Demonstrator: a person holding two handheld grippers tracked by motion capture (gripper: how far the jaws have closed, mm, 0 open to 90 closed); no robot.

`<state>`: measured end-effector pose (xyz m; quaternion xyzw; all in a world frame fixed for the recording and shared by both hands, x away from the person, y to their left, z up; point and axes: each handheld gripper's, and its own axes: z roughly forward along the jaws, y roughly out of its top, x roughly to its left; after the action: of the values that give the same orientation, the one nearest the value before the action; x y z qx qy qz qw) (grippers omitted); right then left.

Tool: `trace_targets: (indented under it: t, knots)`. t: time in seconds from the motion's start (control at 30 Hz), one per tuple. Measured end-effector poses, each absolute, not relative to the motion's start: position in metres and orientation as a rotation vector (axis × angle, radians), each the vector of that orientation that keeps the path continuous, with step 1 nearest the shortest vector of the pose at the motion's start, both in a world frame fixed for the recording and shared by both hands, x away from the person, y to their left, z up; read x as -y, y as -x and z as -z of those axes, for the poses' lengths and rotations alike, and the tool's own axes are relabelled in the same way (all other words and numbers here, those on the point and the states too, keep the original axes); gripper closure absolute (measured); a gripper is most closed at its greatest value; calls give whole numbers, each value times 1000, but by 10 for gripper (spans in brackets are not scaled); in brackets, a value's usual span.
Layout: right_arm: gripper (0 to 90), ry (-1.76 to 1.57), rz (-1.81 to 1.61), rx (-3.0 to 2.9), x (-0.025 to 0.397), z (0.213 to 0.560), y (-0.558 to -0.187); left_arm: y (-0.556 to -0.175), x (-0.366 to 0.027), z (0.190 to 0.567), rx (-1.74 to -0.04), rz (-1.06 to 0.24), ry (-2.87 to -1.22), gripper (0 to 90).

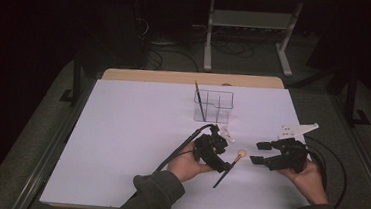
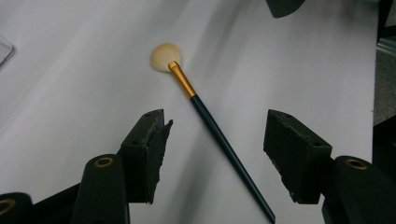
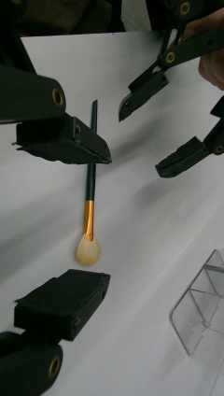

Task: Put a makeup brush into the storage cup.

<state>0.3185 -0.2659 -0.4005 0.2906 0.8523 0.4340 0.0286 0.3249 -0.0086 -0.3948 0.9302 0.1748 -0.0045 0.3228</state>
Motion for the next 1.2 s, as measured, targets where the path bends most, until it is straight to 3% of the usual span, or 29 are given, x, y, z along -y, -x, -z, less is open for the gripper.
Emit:
trace_targets:
  t: [0.27,1.2]
  knots:
    - [338,-892,-1320,-2652,263,403,-319,-328,21,404,-476,76,-2467,432]
    - [334,-887,-1310,-2661,262,404,-320,-332,43,426,-507,24,-2607,687]
